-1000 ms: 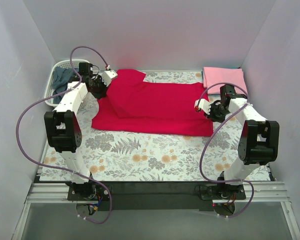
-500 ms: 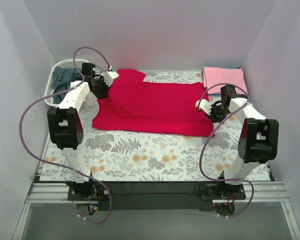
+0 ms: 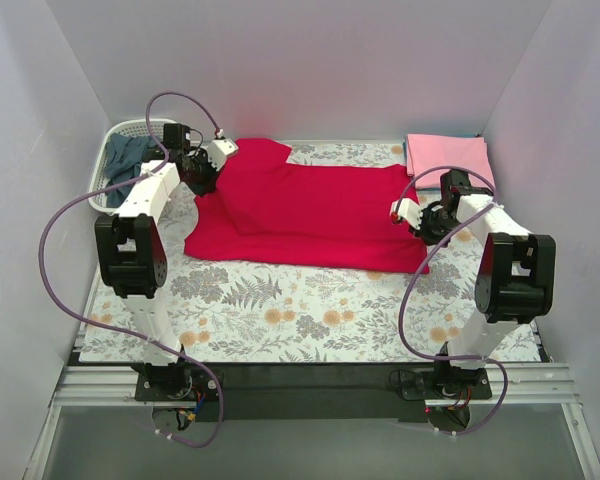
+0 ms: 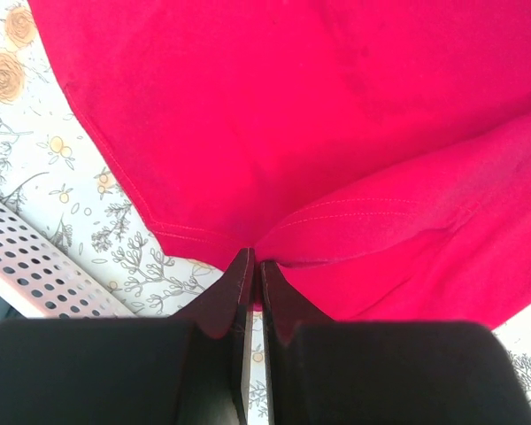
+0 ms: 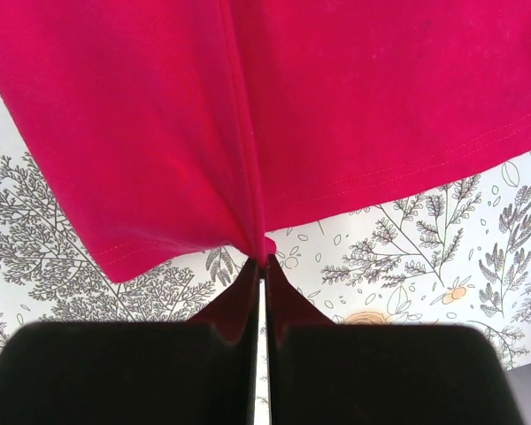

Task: Fold and stack the t-shirts
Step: Fold the tshirt

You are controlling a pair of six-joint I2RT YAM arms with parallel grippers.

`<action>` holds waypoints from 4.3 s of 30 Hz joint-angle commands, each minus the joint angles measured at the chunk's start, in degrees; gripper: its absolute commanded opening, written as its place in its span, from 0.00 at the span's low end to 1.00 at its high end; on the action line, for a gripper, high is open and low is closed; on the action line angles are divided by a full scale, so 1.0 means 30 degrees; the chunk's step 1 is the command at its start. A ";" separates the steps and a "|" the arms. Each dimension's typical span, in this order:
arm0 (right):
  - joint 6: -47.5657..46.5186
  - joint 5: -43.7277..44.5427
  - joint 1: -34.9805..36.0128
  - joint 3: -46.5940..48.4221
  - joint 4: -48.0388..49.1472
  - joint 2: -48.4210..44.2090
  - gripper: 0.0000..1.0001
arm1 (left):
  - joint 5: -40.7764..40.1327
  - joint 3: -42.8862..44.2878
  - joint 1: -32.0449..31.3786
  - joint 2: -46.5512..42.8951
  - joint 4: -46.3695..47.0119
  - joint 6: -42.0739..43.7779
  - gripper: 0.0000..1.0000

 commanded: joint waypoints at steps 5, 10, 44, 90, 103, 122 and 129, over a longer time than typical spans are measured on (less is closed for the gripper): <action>0.0132 0.0192 -0.0101 0.0724 0.0282 0.0345 0.01 | -0.0097 0.1015 -0.0058 0.0305 0.0421 -0.0136 0.00; 0.0424 0.0483 -0.0101 0.0840 0.0719 0.0724 0.01 | -0.0272 0.1045 -0.0058 0.0597 0.0800 -0.0602 0.00; 1.3931 -0.0951 -0.1009 0.1426 -0.2414 0.2216 0.59 | 0.1017 -0.7657 0.3575 -0.2480 0.0304 -0.5730 0.65; 0.8396 -0.0307 -0.0013 0.4738 -0.4962 0.3215 0.38 | 0.2658 0.0137 0.2024 -0.0398 -0.4180 -0.6230 0.53; 0.7750 0.0543 -0.0013 0.3595 -0.4669 0.3889 0.38 | 0.2159 -0.0509 0.1612 -0.0428 -0.3593 -0.6142 0.53; 0.7662 0.0865 -0.0013 0.2920 -0.4259 0.3627 0.10 | 0.1925 -0.0508 0.1583 -0.0545 -0.3476 -0.6142 0.54; 0.7662 0.1100 -0.0013 0.3301 -0.4610 0.2631 0.04 | 0.1837 -0.0333 0.1583 -0.0604 -0.3242 -0.6142 0.53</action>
